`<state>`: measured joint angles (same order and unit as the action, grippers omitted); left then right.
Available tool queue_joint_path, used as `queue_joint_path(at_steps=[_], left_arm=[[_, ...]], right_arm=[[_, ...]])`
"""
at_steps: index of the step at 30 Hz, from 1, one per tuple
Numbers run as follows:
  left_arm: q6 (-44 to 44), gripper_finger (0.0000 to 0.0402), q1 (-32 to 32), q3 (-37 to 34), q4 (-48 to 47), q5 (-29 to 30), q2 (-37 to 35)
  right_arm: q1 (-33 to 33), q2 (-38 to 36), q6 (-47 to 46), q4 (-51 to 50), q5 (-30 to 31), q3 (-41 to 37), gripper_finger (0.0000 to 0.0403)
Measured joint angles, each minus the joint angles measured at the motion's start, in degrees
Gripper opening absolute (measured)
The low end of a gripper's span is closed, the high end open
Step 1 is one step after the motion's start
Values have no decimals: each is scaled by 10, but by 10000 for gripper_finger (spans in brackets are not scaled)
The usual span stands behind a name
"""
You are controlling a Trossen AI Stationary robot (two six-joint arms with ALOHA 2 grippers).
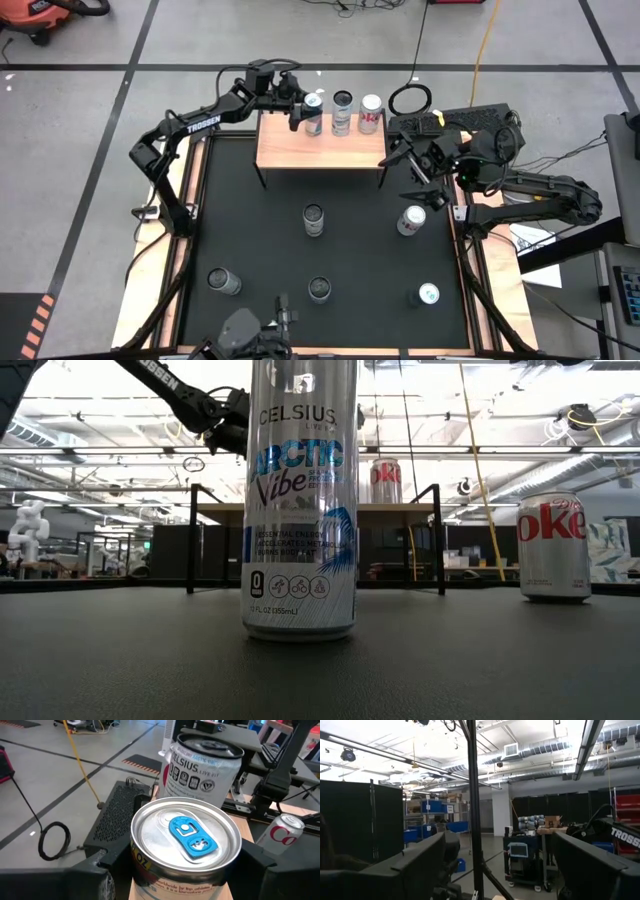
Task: Place canned beverage on shelf
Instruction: Put the top left blue soda can on the shelf
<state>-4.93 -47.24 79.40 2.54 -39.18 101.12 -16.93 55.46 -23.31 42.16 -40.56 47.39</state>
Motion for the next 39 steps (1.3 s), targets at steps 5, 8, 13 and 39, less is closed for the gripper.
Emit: queue_joint_path(at_steps=[5, 8, 13, 39], left_arm=[[1, 240, 0, 0, 9, -1, 0], [0, 240, 1, 0, 10, -1, 0], [-5, 240, 1, 0, 9, -1, 0], [-30, 272, 3, 0, -14, 23, -1]], right_arm=[[0, 0, 0, -23, 0, 0, 345], [0, 0, 0, -25, 0, 0, 345], [0, 0, 0, -26, 0, 0, 345], [0, 0, 0, -26, 0, 0, 345]])
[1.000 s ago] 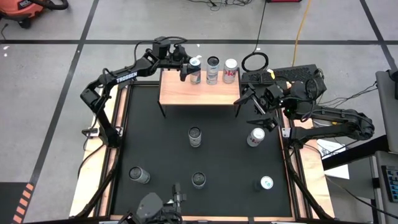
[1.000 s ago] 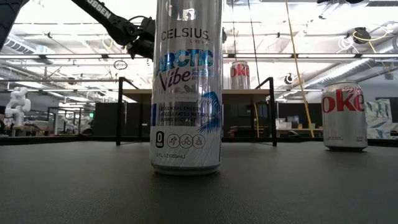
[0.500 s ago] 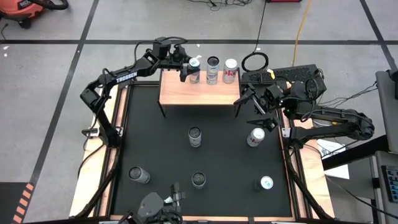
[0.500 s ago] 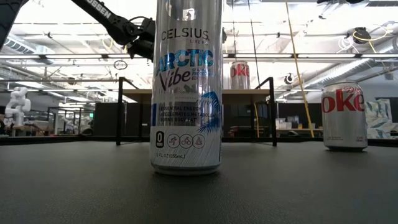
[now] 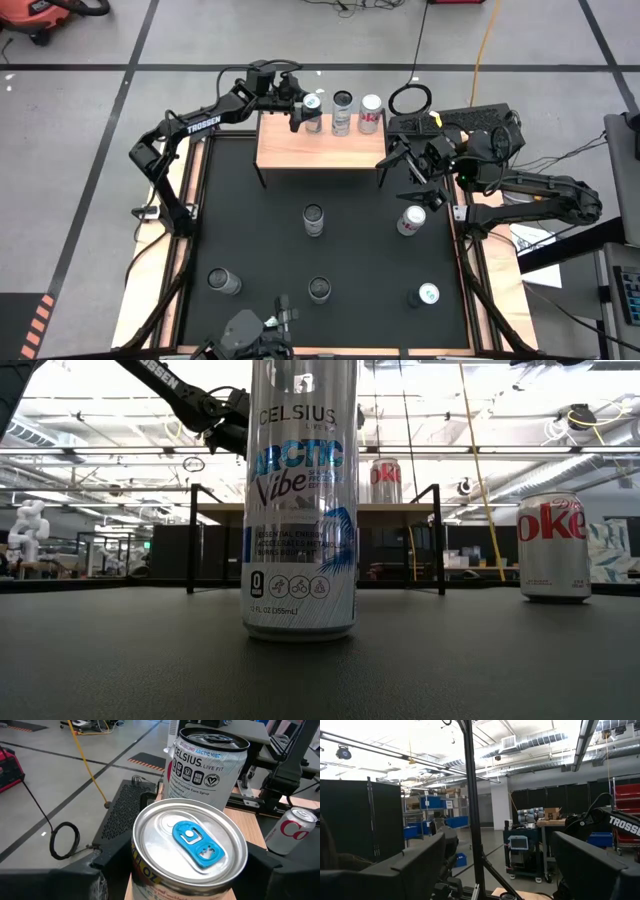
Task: Place canned beverage on shelf
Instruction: Put the top left blue soda can on the shelf
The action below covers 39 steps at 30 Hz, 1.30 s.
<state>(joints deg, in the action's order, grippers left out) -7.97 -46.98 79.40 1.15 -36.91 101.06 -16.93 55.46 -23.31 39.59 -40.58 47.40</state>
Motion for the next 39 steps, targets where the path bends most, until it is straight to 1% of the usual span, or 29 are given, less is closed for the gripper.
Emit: queue_joint_path(at_steps=[16, 21, 27, 29, 31, 39], left_arm=[[2, 273, 3, 0, 10, 0, -7], [34, 273, 3, 0, 15, 21, -7], [74, 273, 2, 0, 47, 19, -7], [90, 273, 2, 0, 56, 6, -7], [92, 273, 3, 0, 61, -4, -7], [92, 273, 9, 0, 62, -5, -10]], right_arm=[[0, 0, 0, 0, -1, 0, 345], [0, 0, 0, -1, -1, 0, 345], [0, 0, 0, -4, -2, 0, 345], [0, 0, 0, -9, -2, 0, 345], [0, 0, 0, -14, -2, 0, 345], [0, 0, 0, -21, -2, 0, 345]])
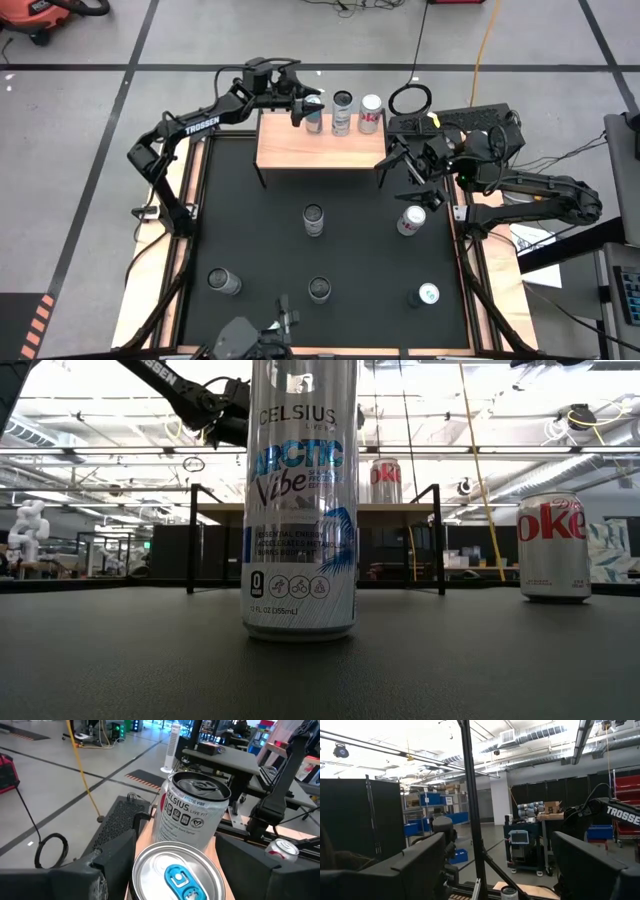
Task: Place canned beverage on shelf
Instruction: Put the top left blue soda can on the shelf, then adjust the blue soda can
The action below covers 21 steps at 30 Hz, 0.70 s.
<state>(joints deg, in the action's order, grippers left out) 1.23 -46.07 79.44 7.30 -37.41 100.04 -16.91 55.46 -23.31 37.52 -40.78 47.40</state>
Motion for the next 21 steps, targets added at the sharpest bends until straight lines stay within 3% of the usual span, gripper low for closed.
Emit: queue_joint_path(at_steps=[7, 14, 21], left_arm=[[0, 273, 0, 0, 13, 1, -13], [3, 272, 0, 0, 14, 42, -48], [73, 272, 23, 0, 8, -40, -66]], right_arm=[[0, 0, 0, -1, 0, 0, 345], [0, 0, 0, -7, 0, 0, 345], [0, 0, 0, -12, 0, 0, 345]])
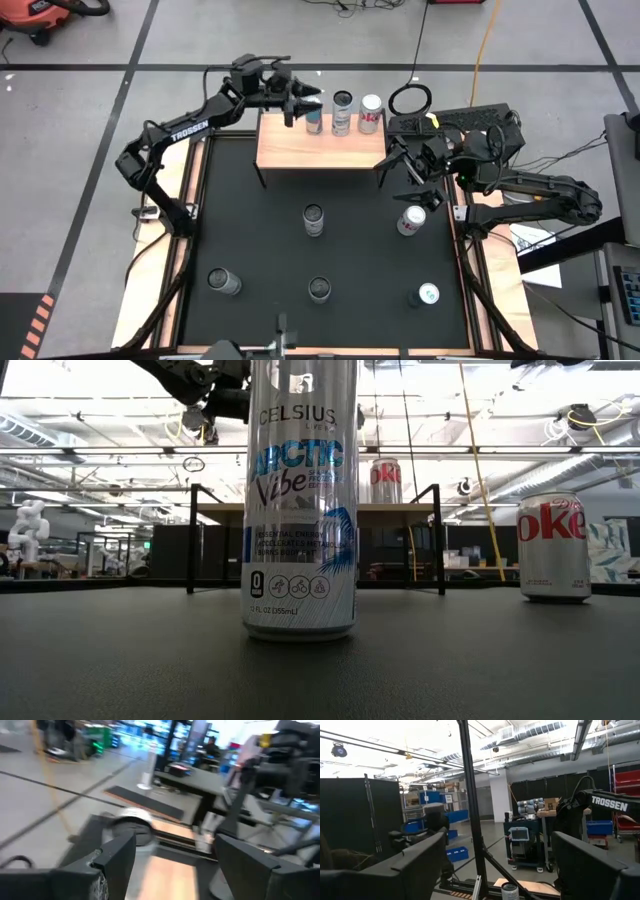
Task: Place canned beverage on shelf
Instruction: Adjust the blue soda can
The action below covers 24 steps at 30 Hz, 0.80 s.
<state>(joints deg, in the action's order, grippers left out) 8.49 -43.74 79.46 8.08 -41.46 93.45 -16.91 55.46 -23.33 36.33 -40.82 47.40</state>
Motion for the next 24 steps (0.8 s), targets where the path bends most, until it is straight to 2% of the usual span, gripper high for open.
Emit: queue_joint_path(at_steps=[4, 7, 14, 24], left_arm=[[-9, 272, 18, 0, -49, 5, 0], [-44, 264, 34, 0, -101, 35, 1], [-59, 201, 50, 0, -113, 53, 1], [-59, 123, 53, 0, -141, 113, 1]], right_arm=[[0, 0, -2, 0, 0, 0, 345], [0, 0, -25, 0, 0, 0, 345], [0, -1, -31, 0, 0, 0, 345], [0, -1, -31, 0, 0, 0, 345]])
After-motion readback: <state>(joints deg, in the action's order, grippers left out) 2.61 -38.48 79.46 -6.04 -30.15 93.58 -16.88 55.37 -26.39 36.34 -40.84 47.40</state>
